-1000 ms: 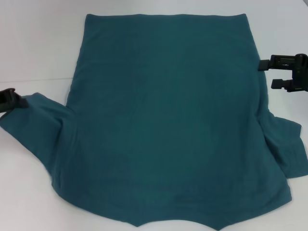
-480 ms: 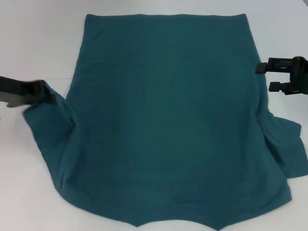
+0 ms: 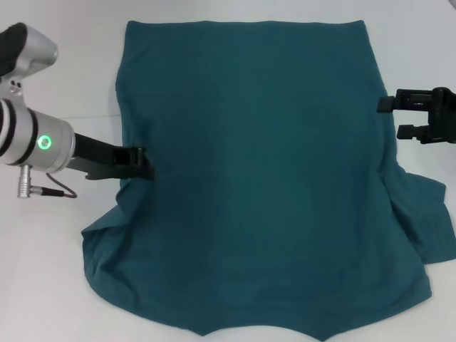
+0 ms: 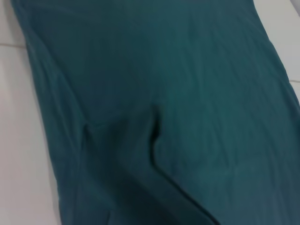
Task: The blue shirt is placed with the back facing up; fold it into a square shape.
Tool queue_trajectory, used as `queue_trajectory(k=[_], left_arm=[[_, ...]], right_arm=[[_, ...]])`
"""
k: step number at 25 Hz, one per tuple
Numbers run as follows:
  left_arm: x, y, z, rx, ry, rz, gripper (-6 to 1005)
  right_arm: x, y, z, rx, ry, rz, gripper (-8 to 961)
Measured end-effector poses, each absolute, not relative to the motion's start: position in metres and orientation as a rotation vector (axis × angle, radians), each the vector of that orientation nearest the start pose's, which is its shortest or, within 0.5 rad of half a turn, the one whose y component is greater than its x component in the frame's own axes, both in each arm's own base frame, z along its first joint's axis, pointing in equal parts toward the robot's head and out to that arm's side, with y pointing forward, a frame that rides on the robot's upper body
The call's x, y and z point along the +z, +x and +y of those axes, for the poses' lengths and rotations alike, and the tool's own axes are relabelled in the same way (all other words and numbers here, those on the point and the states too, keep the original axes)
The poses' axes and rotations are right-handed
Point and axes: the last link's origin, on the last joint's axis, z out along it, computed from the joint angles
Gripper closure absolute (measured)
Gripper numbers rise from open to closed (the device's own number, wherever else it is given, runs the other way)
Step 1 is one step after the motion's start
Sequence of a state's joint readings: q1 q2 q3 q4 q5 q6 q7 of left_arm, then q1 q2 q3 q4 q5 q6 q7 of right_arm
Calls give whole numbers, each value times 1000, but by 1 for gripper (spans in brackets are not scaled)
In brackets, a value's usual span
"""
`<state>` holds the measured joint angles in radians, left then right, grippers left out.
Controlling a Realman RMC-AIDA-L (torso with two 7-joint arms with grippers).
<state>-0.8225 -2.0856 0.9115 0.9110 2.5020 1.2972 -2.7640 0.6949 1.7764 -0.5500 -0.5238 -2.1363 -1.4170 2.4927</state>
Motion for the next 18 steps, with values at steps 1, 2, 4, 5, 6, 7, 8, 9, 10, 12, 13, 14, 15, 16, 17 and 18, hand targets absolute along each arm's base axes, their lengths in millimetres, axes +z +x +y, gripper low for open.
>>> queue_trajectory(k=[1,2,4,5,6,7,8,9,10,12,13,14,15,16,17,18], left_arm=[[8,-187,427,-132,-2215,-1596,992],[10,-189,428,-125,-2205,-1590,993],[21,-196,432,-121,-2164,-1582,993],[31,-202,434,-124,-2132,-1583,993],[39,-207,436,-125,-2106,-1583,992],[50,-216,438,-122,-2067,-1585,992],[61,-225,439,-123,-2030,-1585,992],[69,-231,439,-122,-2000,-1586,993],[79,-239,440,-125,-1966,-1585,993],[91,-249,441,-126,-1919,-1583,994],[98,-253,441,-123,-1893,-1582,994],[102,-257,441,-119,-1876,-1581,993],[106,-260,441,-116,-1859,-1582,993],[109,-262,441,-112,-1845,-1583,993],[110,-263,441,-112,-1837,-1584,992],[110,-263,441,-111,-1837,-1585,992]], right_arm=[[120,287,406,718,-2000,1871,7],[120,287,406,718,-2000,1871,7],[120,287,407,719,-1999,1871,7],[120,287,406,719,-1999,1872,7],[120,288,406,718,-1996,1873,7],[120,288,406,718,-1995,1874,7],[120,289,405,718,-1994,1875,7],[120,289,405,718,-1992,1876,7],[120,290,405,718,-1991,1876,7],[120,290,404,720,-1989,1878,7],[120,290,404,720,-1988,1878,7],[121,290,404,721,-1989,1878,7],[121,290,404,723,-1990,1878,7],[121,289,404,724,-1991,1878,7],[120,289,405,725,-1994,1877,7],[120,288,405,725,-1997,1875,7]])
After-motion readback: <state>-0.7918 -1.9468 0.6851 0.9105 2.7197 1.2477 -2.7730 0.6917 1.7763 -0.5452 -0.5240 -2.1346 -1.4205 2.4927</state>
